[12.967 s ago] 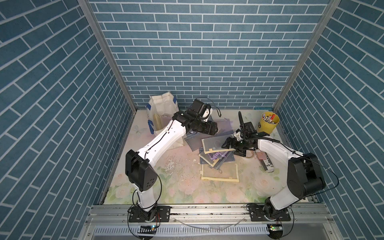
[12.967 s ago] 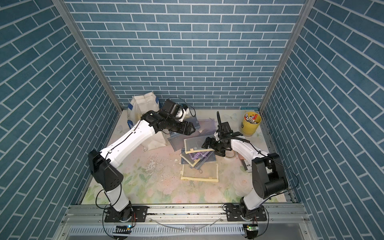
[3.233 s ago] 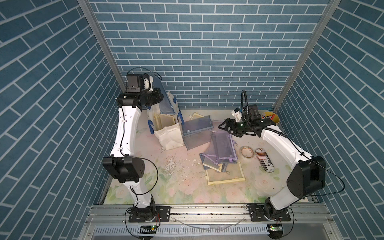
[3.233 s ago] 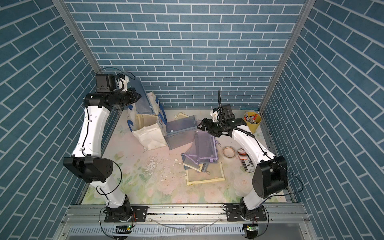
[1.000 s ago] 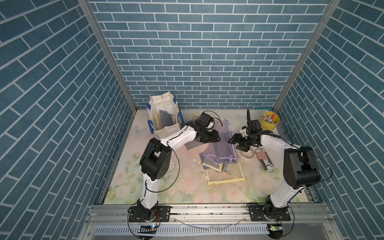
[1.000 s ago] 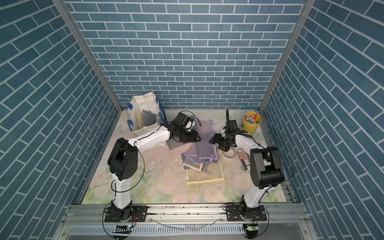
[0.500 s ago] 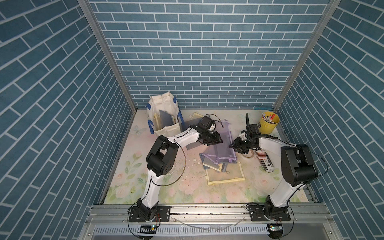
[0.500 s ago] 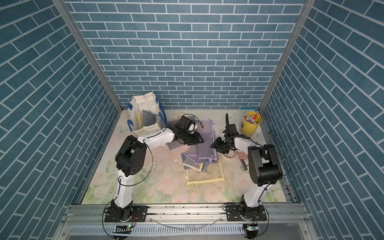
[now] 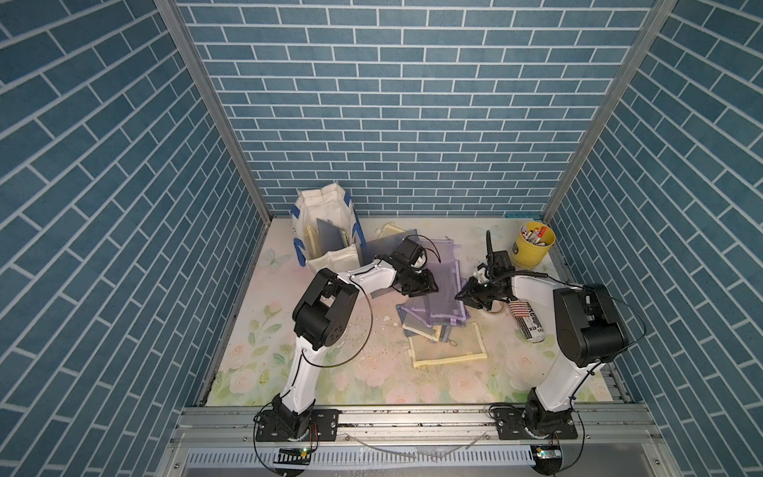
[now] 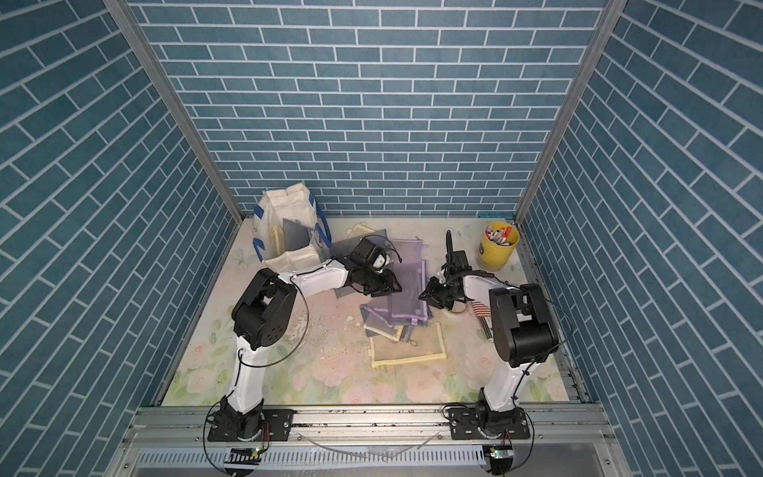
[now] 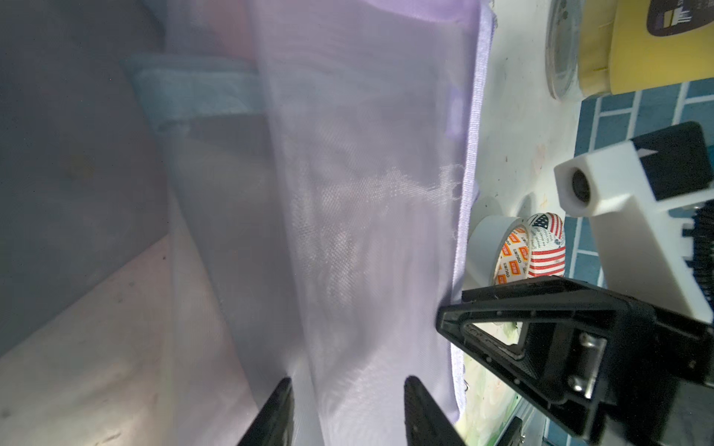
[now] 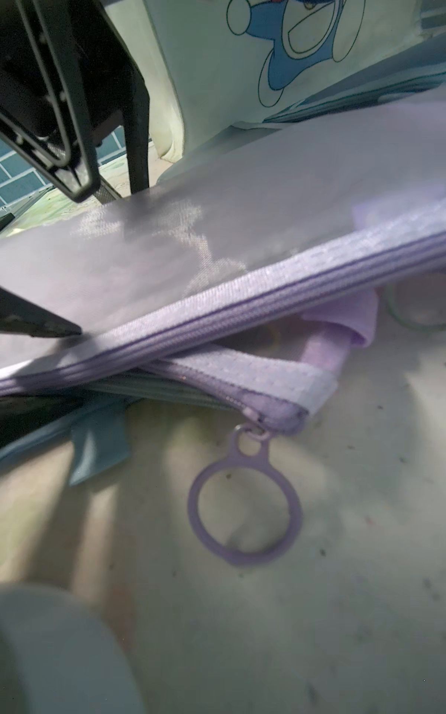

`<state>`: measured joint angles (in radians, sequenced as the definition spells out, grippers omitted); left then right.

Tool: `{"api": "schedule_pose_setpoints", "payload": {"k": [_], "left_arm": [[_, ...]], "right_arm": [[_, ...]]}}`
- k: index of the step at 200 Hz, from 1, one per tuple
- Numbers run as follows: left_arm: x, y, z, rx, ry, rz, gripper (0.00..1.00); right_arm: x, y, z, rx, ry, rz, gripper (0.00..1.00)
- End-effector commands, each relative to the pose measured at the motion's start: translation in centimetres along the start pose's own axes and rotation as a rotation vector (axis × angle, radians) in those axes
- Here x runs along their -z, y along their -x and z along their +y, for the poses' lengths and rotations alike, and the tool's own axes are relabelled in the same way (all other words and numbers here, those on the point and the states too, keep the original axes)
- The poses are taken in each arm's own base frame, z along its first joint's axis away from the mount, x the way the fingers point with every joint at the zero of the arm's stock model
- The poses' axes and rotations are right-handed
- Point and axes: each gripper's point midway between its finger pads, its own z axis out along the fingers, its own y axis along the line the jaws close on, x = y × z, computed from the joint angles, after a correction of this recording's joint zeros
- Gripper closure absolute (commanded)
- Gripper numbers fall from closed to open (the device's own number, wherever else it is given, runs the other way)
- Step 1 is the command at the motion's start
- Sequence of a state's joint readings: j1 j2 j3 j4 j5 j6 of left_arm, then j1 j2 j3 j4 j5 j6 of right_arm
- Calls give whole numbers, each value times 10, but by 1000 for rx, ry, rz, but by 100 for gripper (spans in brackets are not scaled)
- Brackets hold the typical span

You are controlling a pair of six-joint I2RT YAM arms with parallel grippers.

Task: Put the pencil pouch into the canvas bag
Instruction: Pick up the pencil pouch.

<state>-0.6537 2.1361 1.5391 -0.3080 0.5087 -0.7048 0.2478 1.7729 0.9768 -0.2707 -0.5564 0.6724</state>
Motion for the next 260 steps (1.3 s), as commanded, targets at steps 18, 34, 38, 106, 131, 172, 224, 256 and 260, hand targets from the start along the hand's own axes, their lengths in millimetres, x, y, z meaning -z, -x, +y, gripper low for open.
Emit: {"api": "schedule_pose_setpoints", "payload": {"k": [18,34,38,106,131,172,224,256,260], "left_arm": [[-12,-3,-15,-30,-33,0,56],[-17,0,-23,-12,-86,-16,62],[-17,2,-25,-8,-101,-24,64],[9,13,-48,-47,-179,-100,100],[37,18,-63,-110,-175,-133,100],[95,23,-86,-243,-105,-158,100],[186,39,-91,-319,3,-239,100],[248,52,-87,-327,52,-317,100],[256,54,-86,-325,60,-328,100]], "right_arm": [[-10,-13,-6,20,-10,49,74],[-13,-15,-4,29,-12,57,74],[-14,-16,-3,31,-11,59,75],[4,-16,13,74,-5,18,74],[26,-13,23,110,-32,-9,60],[78,-1,57,210,-36,-121,27],[138,9,107,374,42,-288,19],[159,14,124,435,54,-340,20],[162,14,126,441,54,-348,20]]}}
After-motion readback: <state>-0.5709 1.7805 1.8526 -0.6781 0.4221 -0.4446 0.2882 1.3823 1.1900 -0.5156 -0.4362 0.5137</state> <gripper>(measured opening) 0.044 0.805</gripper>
